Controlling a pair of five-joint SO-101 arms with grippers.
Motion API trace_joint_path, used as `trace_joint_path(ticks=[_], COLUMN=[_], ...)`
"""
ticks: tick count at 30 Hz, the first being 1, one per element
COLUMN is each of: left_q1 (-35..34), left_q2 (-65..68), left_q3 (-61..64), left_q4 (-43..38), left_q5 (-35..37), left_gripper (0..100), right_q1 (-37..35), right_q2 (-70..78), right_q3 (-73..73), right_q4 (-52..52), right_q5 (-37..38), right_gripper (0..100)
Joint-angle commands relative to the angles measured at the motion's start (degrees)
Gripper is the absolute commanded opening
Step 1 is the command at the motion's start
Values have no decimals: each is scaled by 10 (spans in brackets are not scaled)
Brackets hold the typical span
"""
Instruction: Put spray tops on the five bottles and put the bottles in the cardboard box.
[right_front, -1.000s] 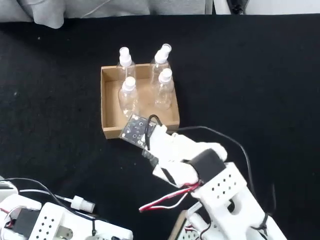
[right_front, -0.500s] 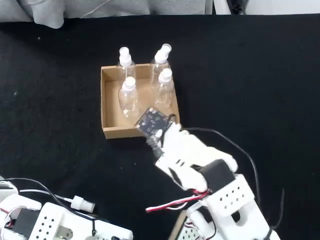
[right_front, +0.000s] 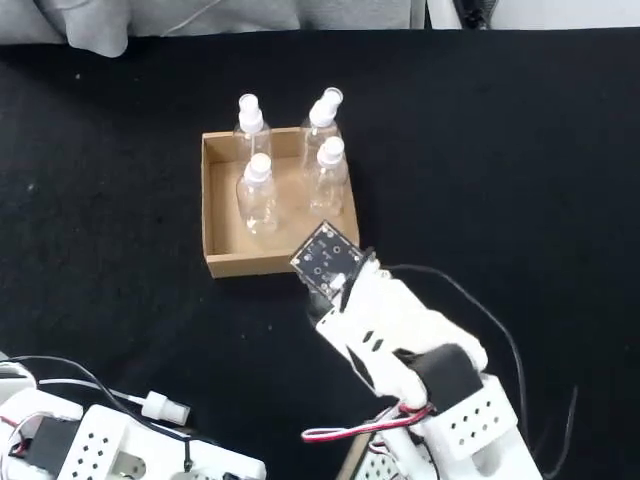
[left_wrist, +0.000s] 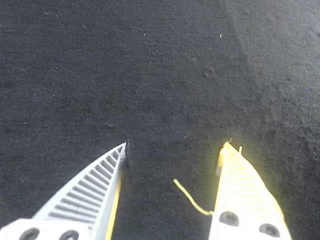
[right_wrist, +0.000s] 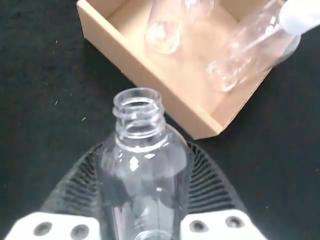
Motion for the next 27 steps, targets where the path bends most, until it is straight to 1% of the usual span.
trace_joint_path(ticks=[1,5,8,10,15,18,23,27], left_q1=[15,51,58,67,102,124,157,170], left_q2=[-8,-8,-8,-8,-8,-8,-8,-7], left_q3=[-7,-4,-12,-33,-106,-131,-135,-139], left_q4=[-9,-8,11,41,153,193,203,202], left_q5=[-3,-3,-1,-1,0,0,-3,-6], left_gripper=[266,266,269,270,271,271,272,272], right_q1=[18,18,18,18,18,18,18,18], right_q2=[-26,-44,-63,-81,-150,-196,-246,-266], right_q3=[8,22,33,43,74,94,116,127], right_q4=[-30,-37,-39,-39,-39,-39,-39,-39], right_q5=[-19,-22,-22,-22,-23,-23,-23,-23], right_gripper=[10,10,10,10,10,10,11,11])
